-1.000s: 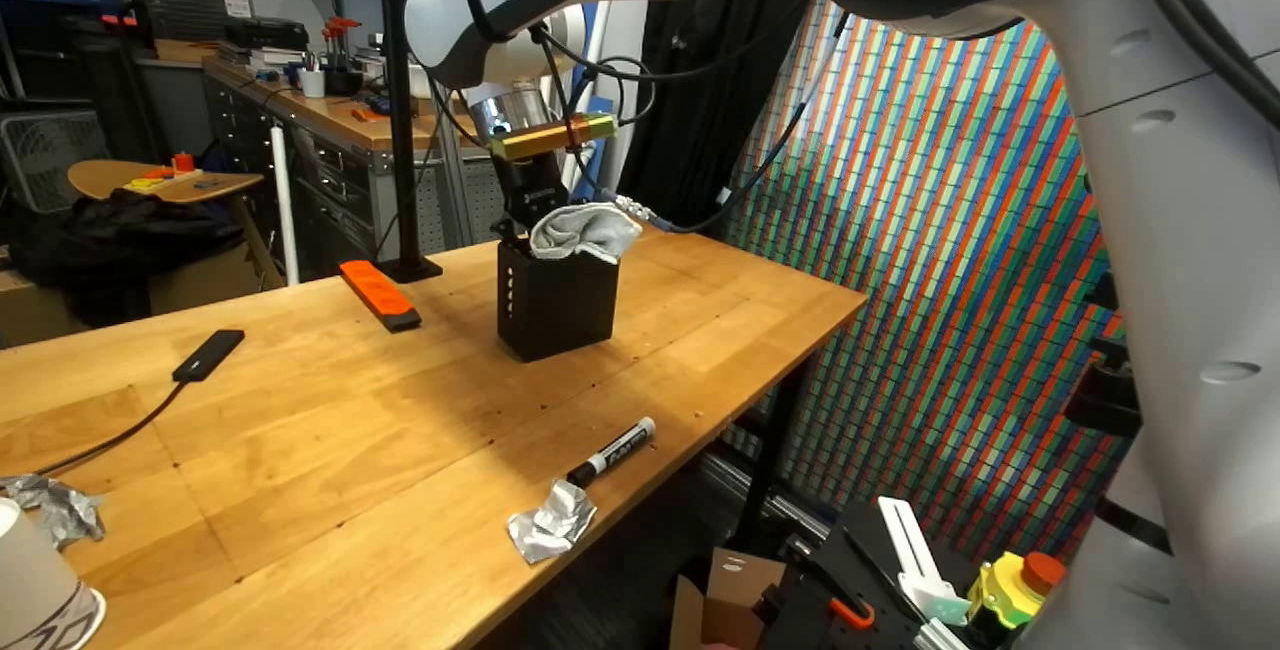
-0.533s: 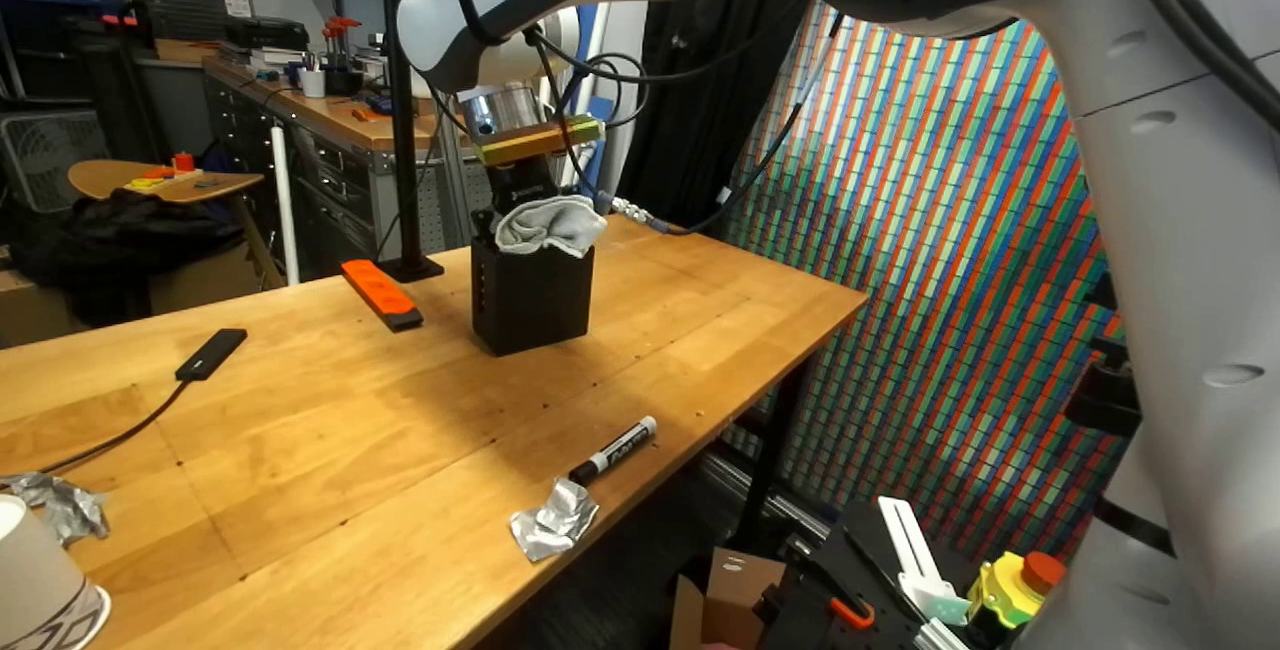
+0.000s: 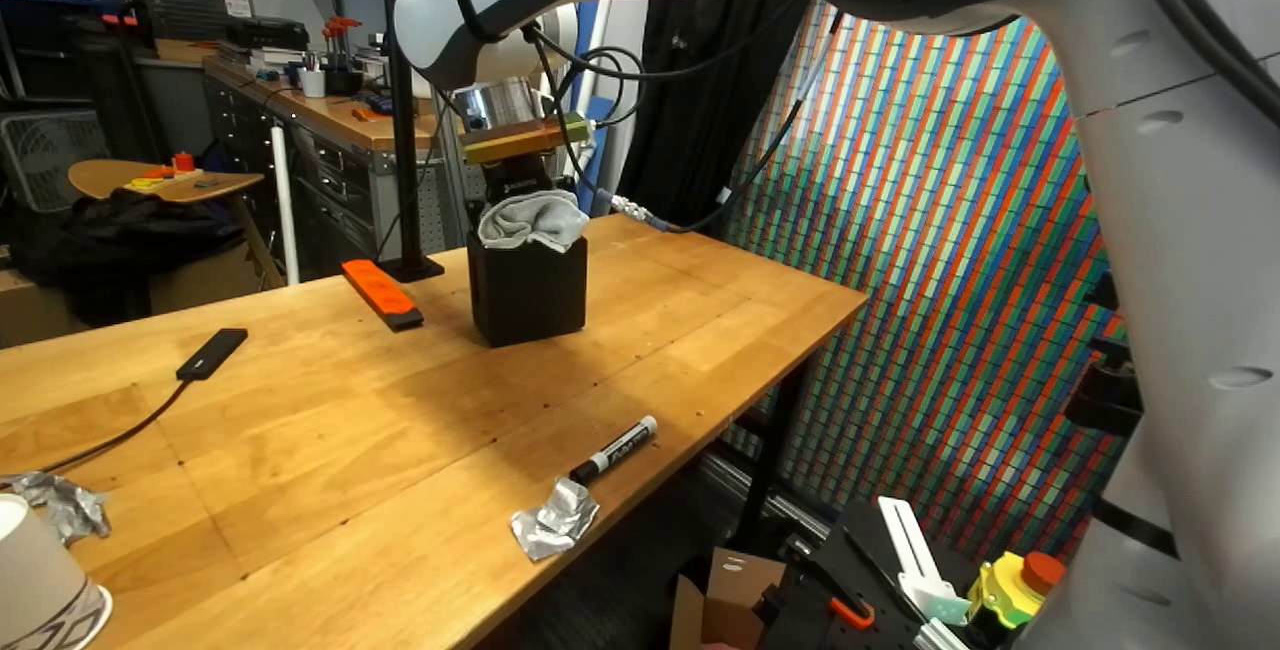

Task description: Pick up the cloth from the table and put it in the box

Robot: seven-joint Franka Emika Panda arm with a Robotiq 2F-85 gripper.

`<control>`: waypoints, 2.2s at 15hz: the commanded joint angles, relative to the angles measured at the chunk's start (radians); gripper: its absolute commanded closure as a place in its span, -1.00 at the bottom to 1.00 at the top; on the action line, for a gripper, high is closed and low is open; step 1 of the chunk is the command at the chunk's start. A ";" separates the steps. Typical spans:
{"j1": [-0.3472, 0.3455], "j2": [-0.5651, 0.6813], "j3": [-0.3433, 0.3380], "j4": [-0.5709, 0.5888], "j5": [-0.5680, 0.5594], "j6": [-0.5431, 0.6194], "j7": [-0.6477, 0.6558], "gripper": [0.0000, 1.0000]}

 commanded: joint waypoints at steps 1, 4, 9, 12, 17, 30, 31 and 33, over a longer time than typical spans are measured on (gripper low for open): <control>0.024 0.004 -0.027 0.016 -0.024 0.002 0.051 -0.08; 0.027 0.009 -0.029 0.023 -0.030 -0.005 0.074 0.26; 0.033 0.013 -0.029 0.025 -0.034 -0.011 0.106 0.89; 0.044 0.008 -0.035 0.033 -0.059 0.000 0.116 0.86; 0.047 -0.005 -0.038 0.061 -0.103 0.001 0.121 0.69; 0.043 0.017 -0.042 0.120 -0.098 -0.019 0.155 0.93; 0.041 0.019 -0.042 0.127 -0.097 -0.024 0.152 0.93; 0.043 0.017 -0.042 0.125 -0.099 -0.022 0.156 0.87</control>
